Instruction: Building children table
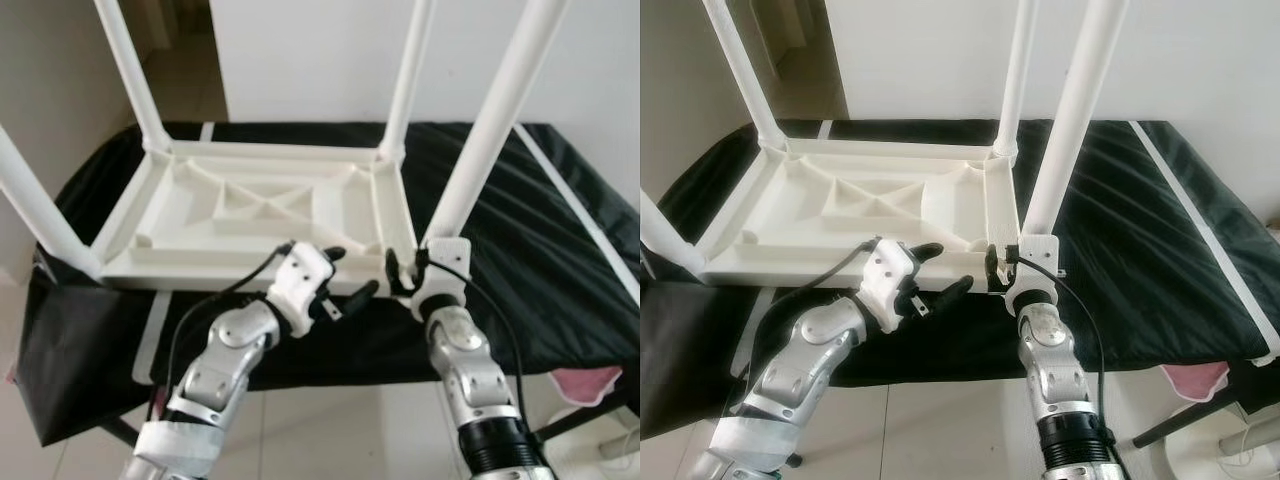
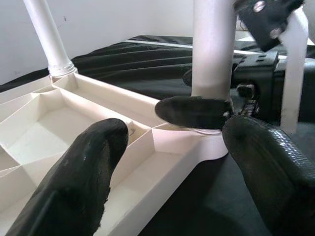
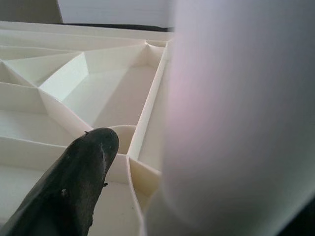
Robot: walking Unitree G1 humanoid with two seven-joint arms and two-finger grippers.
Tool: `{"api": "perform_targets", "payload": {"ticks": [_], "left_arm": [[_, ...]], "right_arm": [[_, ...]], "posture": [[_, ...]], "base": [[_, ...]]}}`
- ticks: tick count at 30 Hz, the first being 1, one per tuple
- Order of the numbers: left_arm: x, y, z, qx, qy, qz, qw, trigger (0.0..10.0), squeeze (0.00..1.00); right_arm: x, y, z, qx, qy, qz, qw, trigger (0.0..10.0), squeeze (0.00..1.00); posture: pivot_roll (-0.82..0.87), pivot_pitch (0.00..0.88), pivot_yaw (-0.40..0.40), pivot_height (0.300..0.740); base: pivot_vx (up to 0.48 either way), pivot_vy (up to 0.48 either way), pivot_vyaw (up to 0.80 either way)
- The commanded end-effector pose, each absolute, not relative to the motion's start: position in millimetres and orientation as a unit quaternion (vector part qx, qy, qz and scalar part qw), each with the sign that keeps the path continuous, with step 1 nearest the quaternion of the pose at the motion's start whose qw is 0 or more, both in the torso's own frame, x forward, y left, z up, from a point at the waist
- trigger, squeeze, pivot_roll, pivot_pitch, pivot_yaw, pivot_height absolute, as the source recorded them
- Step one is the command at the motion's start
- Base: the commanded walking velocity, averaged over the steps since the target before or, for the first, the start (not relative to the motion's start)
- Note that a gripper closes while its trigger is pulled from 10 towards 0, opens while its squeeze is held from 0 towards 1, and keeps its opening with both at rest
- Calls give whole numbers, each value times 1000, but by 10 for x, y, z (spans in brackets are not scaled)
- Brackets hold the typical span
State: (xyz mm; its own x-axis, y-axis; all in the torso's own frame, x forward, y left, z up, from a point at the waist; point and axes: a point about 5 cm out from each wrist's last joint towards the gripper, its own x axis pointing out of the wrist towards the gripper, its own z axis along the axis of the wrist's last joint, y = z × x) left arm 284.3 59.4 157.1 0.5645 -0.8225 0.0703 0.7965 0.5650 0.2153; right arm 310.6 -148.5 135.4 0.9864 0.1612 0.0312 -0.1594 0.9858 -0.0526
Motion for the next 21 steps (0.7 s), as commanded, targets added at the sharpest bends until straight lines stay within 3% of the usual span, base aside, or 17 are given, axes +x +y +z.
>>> {"api": "perform_targets", "payload": {"ticks": [1, 13, 14, 15, 16, 21], "left_arm": [[2851, 601, 1595, 85, -88, -455, 882, 10000, 0], [2829, 595, 1603, 85, -91, -468, 875, 10000, 0], [2834, 597, 1606, 87, -90, -468, 875, 10000, 0], [2834, 597, 1606, 87, -90, -468, 875, 10000, 0], [2843, 607, 1617, 90, -90, -467, 875, 10000, 0], [2845, 633, 1625, 92, -88, -463, 877, 10000, 0]], "right_arm": [[3134, -1487, 1397, -30, -28, 126, 991, 10000, 0], [3200, -1515, 1394, -90, -11, 263, 961, 10000, 0], [3204, -1526, 1377, -98, -7, 266, 959, 4392, 0], [3204, -1526, 1377, -98, -7, 266, 959, 4392, 0], [3210, -1548, 1354, -105, 0, 265, 958, 0, 0], [3199, -1603, 1312, -105, 13, 272, 957, 0, 0]], "posture": [[-14, 0, -36, 740], [-6, 0, -18, 740], [-3, 0, -18, 740], [-3, 0, -18, 740], [0, 0, -20, 740], [5, 0, -21, 740]], "base": [[0, 0, 0], [0, 0, 0], [0, 0, 0], [0, 0, 0], [0, 0, 0], [0, 0, 0]]}}
